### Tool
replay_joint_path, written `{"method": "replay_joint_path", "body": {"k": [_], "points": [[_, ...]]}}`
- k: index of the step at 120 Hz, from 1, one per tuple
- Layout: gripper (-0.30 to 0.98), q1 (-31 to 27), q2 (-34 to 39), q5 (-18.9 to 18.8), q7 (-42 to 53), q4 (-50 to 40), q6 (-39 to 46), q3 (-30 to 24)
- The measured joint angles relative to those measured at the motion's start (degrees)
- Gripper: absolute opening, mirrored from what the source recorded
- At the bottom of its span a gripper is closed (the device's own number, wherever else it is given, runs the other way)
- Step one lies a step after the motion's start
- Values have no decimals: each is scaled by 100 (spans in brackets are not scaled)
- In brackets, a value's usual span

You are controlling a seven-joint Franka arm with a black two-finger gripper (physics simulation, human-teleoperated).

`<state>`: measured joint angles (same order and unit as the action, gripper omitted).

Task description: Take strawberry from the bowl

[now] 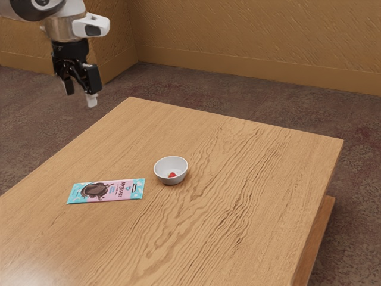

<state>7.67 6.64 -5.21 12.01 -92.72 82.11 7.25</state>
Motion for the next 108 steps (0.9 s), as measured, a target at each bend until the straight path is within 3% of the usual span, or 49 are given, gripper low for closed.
{"method": "replay_joint_path", "body": {"k": [46,80,108], "points": [[69,-123,-61,-43,148,-220,232,234],[67,77,-1503,-7,513,-531,1390,239],[63,129,-3034,52,1333,398,2250,227]]}}
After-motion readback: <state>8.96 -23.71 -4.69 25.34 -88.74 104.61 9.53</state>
